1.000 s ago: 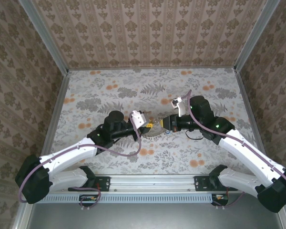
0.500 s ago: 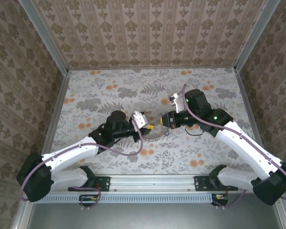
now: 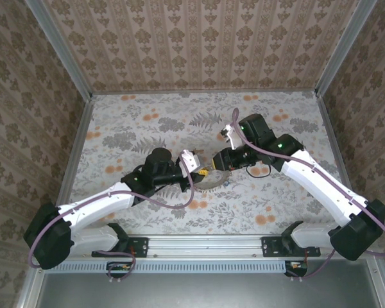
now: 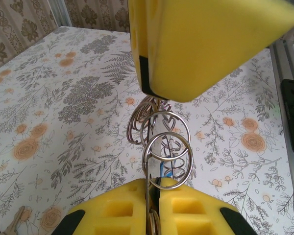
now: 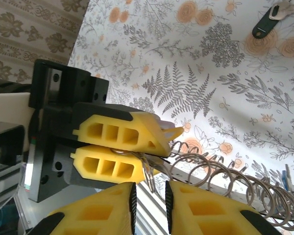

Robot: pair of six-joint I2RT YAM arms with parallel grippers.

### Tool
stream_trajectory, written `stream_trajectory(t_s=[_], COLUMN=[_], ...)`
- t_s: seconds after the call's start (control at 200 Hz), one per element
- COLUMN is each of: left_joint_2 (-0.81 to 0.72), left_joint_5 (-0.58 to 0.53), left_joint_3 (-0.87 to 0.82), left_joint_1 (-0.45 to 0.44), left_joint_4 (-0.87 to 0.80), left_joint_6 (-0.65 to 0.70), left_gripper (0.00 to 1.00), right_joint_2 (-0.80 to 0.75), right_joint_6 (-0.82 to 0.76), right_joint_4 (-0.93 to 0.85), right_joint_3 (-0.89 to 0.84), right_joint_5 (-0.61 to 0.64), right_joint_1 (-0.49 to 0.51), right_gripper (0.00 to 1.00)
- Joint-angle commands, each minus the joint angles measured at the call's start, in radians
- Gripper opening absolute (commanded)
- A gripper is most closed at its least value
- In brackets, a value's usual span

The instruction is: Put the keys on the keyring

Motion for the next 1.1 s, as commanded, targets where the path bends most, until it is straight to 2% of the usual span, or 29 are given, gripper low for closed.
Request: stream_trajectory(t_s=[0.0,0.2,0.35,0.47,0.53,0.605,0.74,0.975,1.095], left_joint_2=[0.0,-0.001,0.005,0.01,0.01,0.009,0.004,0.011,0.014], left_joint_5=[0.031,0.031,0.029,0.032,0.034,0.035,0.034,0.045,0.046], left_joint_3=[0.043,0.043,0.041,0.043,0.044,0.046,0.042,0.045,0.047], left_joint_1=[0.0,0.0,0.0,0.0,0.0,0.001,0.001,0.001,0.0], left_joint_4=[0.021,0.025,0.037,0.045,0.046,0.046,0.061,0.076,0.074], left_joint_6=[0.02,0.019,0.012,0.003,0.002,0.0,-0.009,-0.018,-0.018], left_gripper=[0.0,0.0,0.0,0.0,0.0,0.0,0.0,0.0,0.0], right_joint_2=[0.004,0.001,0.005,0.009,0.009,0.006,-0.011,-0.018,-0.018], right_joint_6=[-0.028,-0.028,-0.007,-0.003,-0.005,-0.008,-0.008,0.029,0.034], right_joint_4=[-0.05,-0.044,-0.009,-0.005,-0.01,-0.015,-0.02,0.027,0.035], right_joint_3=[0.027,0.002,-0.014,-0.016,-0.016,-0.019,-0.03,-0.07,-0.071], right_joint_5=[-0.022,-0.029,-0.064,-0.064,-0.055,-0.045,-0.026,-0.058,-0.067], right_joint_1=[-0.005,-0.006,-0.006,-0.006,-0.006,-0.006,-0.009,-0.009,-0.009], right_gripper=[0.24,0.29,0.22,0.22,0.26,0.37,0.37,0.32,0.24])
